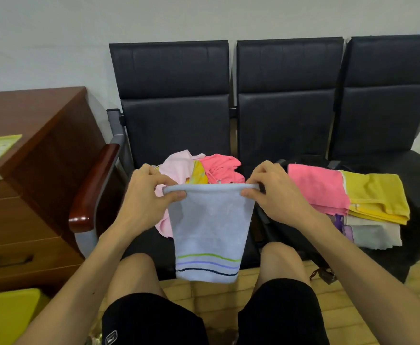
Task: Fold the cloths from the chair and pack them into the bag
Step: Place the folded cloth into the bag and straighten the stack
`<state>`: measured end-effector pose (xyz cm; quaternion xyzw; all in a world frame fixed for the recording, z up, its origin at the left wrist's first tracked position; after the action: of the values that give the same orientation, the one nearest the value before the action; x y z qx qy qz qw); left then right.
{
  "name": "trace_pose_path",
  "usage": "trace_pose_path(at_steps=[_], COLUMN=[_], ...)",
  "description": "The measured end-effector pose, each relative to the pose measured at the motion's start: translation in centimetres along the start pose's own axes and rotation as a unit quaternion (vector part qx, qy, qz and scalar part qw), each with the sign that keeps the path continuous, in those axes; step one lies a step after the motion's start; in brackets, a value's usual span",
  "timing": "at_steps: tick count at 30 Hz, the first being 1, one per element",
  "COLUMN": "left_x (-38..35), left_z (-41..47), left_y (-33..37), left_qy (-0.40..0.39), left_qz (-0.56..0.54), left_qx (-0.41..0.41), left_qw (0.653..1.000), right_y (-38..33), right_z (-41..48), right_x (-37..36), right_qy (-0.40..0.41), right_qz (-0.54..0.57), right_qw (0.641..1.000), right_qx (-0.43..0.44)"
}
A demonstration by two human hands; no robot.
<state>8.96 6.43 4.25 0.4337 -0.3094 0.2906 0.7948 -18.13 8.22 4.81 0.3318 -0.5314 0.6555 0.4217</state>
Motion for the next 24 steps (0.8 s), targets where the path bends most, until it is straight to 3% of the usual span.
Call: trace_pose_path(at_steps=[3, 6, 10, 12, 15, 19, 22, 24], left_x=[-0.1, -0.2, 0.1, 0.5, 0.6, 0.7, -0.9, -2.7], left_z=[-0.8, -1.6, -0.2, 0.9, 2.2, 3.2, 2.7, 2.0], left_y=[0.3, 1.7, 3.7, 4.7, 5.2, 2.0, 0.2, -0.6], left_qy=[0.005, 0.038, 0.135, 0.188, 0.233, 0.240, 0.204, 0.153], left_qz=[-0.178, -0.338, -0.286, -0.257, -0.213, -0.162, -0.150, -0.263], left_qx=[-0.006, -0.007, -0.053, -0.070, -0.061, 0.027, 0.116, 0.218], left_qw=[0.984, 0.940, 0.947, 0.945, 0.947, 0.957, 0.960, 0.927], right_y=[0.9, 0.3, -0.6, -1.7, -3.1, -3.2, -4.0, -4.5], right_z=[-0.9, -2.0, -2.2, -3.9, -6.6, -6.9, -6.5, -6.0], right_x=[-0.1, 1.7, 2.2, -0.7, -5.4, -5.5, -3.5, -3.2], right_qy=[-0.122, -0.271, -0.224, -0.243, -0.332, -0.362, -0.342, -0.333], right_qz=[0.139, 0.356, 0.577, 0.578, 0.558, 0.679, 0.714, 0.726], right_qw=[0.982, 0.892, 0.784, 0.773, 0.747, 0.614, 0.588, 0.568], right_qx=[-0.039, -0.067, -0.052, -0.096, -0.142, -0.176, -0.166, -0.198])
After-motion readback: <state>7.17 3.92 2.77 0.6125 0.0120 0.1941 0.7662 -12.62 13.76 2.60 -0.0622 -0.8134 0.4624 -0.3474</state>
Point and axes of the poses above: each hand's wrist, its own z-axis towards the middle knuckle, its own x-axis out of the back of the hand, y = z × x, the point moved 1 cm from there along z, towards the middle knuckle, and after that the axes turned 11 degrees about -x, right-handed, at the moved point
